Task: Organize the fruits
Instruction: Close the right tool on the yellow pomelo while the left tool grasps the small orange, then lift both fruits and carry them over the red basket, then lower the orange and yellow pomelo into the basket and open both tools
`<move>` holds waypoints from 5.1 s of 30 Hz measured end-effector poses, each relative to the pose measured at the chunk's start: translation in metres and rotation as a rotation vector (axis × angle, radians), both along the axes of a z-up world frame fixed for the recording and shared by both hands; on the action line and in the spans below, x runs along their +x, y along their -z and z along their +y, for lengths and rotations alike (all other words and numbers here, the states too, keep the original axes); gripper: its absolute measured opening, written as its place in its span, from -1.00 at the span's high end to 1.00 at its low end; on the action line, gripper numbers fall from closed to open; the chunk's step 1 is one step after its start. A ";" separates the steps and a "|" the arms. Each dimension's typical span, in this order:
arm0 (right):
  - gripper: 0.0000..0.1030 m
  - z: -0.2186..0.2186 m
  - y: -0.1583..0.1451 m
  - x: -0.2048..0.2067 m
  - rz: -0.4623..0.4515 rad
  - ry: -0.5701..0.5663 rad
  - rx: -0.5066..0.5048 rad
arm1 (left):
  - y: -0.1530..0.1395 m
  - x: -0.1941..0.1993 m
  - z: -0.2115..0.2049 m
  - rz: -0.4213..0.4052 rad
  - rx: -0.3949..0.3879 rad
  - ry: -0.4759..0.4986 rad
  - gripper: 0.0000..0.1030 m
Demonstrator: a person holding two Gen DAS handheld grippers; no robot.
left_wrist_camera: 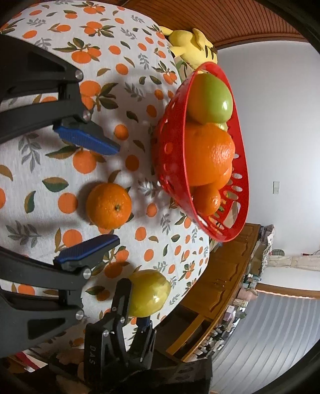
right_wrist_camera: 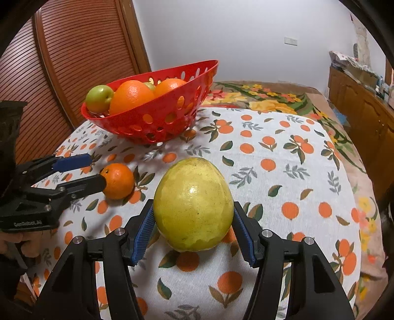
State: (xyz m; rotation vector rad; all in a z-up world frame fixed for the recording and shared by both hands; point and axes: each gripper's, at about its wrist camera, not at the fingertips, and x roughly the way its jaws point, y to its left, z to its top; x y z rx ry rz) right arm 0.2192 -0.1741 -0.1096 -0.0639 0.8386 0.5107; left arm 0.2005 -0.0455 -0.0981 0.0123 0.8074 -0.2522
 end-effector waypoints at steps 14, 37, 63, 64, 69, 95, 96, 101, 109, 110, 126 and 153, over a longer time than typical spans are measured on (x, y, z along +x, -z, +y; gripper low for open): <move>-0.21 -0.007 0.009 0.000 0.019 0.023 0.015 | 0.014 0.013 -0.010 0.045 0.023 0.020 -0.29; -0.21 -0.004 0.010 -0.001 0.005 0.025 -0.010 | 0.024 0.013 -0.022 0.046 0.068 0.071 0.12; -0.21 -0.004 0.010 -0.001 0.005 0.025 -0.011 | -0.022 -0.026 -0.003 -0.057 -0.008 0.061 0.14; -0.21 -0.004 0.010 -0.001 0.005 0.025 -0.010 | -0.025 -0.028 -0.002 -0.063 -0.011 0.060 0.14; -0.21 -0.004 0.010 -0.001 0.000 0.041 -0.013 | -0.039 -0.032 0.002 -0.095 -0.020 0.052 0.14; -0.21 0.026 -0.089 -0.006 -0.176 -0.071 0.033 | -0.091 -0.035 0.029 -0.218 -0.052 0.012 0.14; -0.21 0.029 -0.090 -0.004 -0.179 -0.076 0.030 | -0.092 -0.033 0.030 -0.218 -0.053 0.010 0.14; -0.21 0.041 -0.095 0.013 -0.189 -0.092 0.010 | -0.093 -0.017 0.039 -0.220 -0.050 0.000 0.14; -0.21 0.062 -0.093 0.052 -0.188 -0.115 -0.025 | -0.096 0.018 0.054 -0.213 -0.043 -0.012 0.14; -0.21 0.064 -0.093 0.057 -0.187 -0.117 -0.028 | -0.097 0.023 0.056 -0.213 -0.041 -0.013 0.14; -0.21 0.090 -0.071 0.126 -0.151 -0.127 -0.056 | -0.094 0.088 0.070 -0.189 -0.019 -0.026 0.13; -0.39 0.075 -0.073 0.103 -0.199 -0.119 -0.032 | -0.075 0.126 0.075 -0.147 -0.003 -0.058 0.13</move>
